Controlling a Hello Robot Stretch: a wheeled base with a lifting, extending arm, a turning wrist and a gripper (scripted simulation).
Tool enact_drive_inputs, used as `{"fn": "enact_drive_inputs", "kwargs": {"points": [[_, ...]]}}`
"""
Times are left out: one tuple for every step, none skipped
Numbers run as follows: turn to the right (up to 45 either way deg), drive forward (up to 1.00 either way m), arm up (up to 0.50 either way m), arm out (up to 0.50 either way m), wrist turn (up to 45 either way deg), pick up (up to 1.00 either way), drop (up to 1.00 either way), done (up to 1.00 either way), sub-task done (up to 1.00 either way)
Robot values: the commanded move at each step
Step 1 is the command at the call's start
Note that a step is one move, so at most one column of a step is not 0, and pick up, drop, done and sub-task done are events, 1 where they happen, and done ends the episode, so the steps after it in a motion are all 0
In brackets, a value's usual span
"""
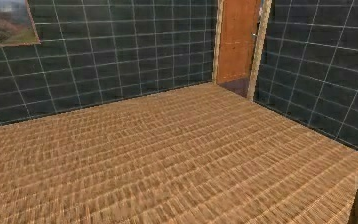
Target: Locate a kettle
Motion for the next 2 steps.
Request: {"fn": "enact_drive_inputs", "kwargs": {"points": [[9.0, 0.00, 0.00, 0.00, 0.0, 0.00, 0.00, 0.00, 0.00], [0.0, 1.00, 0.00, 0.00, 0.0, 0.00, 0.00, 0.00, 0.00]]}}
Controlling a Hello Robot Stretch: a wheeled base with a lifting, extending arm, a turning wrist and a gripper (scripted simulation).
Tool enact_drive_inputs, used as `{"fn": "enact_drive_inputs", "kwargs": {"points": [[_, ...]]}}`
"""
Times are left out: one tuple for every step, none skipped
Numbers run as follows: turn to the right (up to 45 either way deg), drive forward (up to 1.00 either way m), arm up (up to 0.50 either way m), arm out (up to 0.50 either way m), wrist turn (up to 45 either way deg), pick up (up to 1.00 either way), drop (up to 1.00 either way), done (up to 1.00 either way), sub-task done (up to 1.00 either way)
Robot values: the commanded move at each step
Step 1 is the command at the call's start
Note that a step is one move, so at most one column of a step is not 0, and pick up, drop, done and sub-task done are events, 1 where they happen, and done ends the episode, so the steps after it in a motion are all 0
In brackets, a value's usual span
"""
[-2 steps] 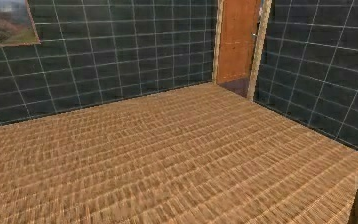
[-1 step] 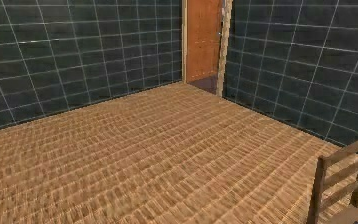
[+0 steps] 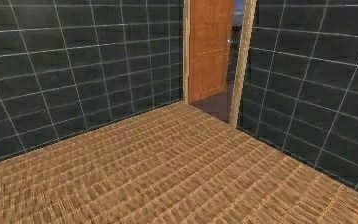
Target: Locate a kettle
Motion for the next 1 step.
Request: {"fn": "enact_drive_inputs", "kwargs": {"points": [[27.0, 0.00, 0.00, 0.00, 0.0, 0.00, 0.00, 0.00, 0.00]]}}
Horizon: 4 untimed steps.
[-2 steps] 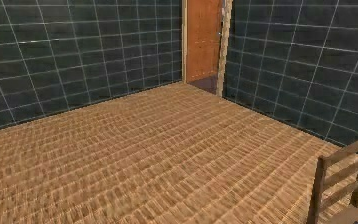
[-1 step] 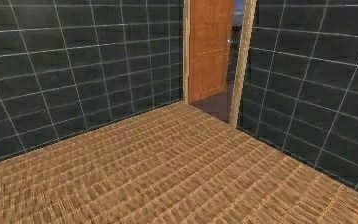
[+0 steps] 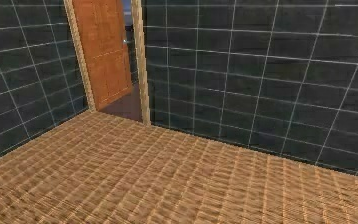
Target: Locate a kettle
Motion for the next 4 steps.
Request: {"fn": "enact_drive_inputs", "kwargs": {"points": [[0.0, 0.05, 0.00, 0.00, 0.0, 0.00, 0.00, 0.00, 0.00], [-21.0, 0.00, 0.00, 0.00, 0.0, 0.00, 0.00, 0.00, 0.00], [0.0, 1.00, 0.00, 0.00, 0.0, 0.00, 0.00, 0.00, 0.00], [0.0, 1.00, 0.00, 0.00, 0.0, 0.00, 0.00, 0.00, 0.00]]}}
